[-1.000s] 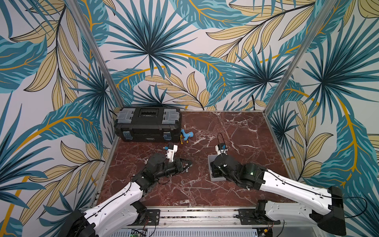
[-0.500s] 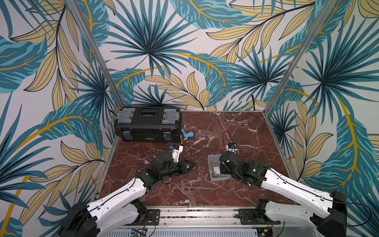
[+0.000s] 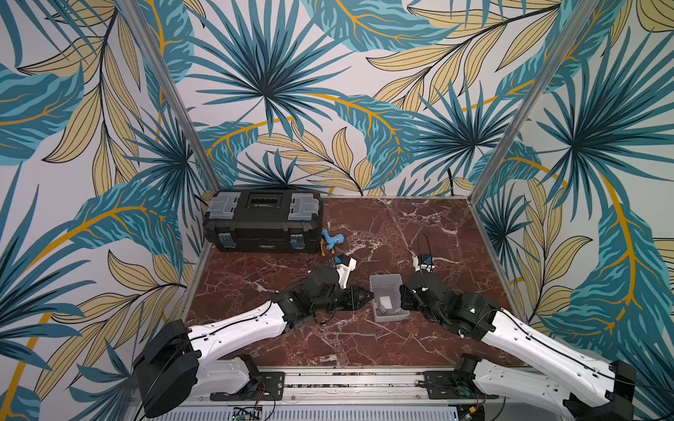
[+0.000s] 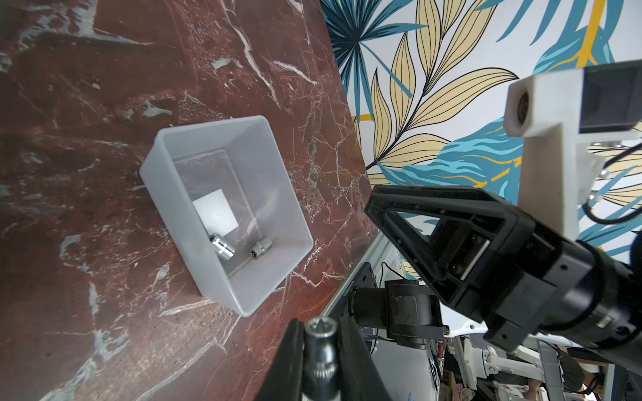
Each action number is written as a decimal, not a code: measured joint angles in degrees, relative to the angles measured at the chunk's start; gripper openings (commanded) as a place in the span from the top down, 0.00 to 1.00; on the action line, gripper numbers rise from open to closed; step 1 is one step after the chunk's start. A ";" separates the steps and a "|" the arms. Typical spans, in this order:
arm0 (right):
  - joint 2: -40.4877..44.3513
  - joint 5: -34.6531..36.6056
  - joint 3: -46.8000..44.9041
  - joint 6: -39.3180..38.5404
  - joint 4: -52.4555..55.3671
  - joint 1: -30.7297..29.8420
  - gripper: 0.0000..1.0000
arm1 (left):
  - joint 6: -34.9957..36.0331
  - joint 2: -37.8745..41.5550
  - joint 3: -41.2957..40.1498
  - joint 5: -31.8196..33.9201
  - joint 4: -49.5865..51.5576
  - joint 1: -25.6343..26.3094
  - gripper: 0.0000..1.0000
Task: Put the socket on the desktop into the storage box
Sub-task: Place the socket head in the storage box.
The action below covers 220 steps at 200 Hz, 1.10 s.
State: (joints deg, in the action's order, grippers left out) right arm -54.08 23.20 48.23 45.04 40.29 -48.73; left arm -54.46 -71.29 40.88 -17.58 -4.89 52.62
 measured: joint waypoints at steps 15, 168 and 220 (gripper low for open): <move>0.22 -0.68 0.00 0.42 0.02 0.00 0.70 | 0.26 -0.33 0.07 0.74 0.09 0.57 1.00; 7.15 -0.26 -4.96 3.26 1.66 0.00 0.70 | 6.10 -15.65 15.76 5.46 8.31 4.20 1.00; 8.85 0.90 -5.95 3.19 1.86 0.00 0.70 | 7.93 -19.43 21.84 7.87 11.43 5.86 1.00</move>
State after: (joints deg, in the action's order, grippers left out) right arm -45.23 24.10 42.28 48.23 42.15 -48.73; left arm -46.52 -90.72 62.72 -9.72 6.55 58.48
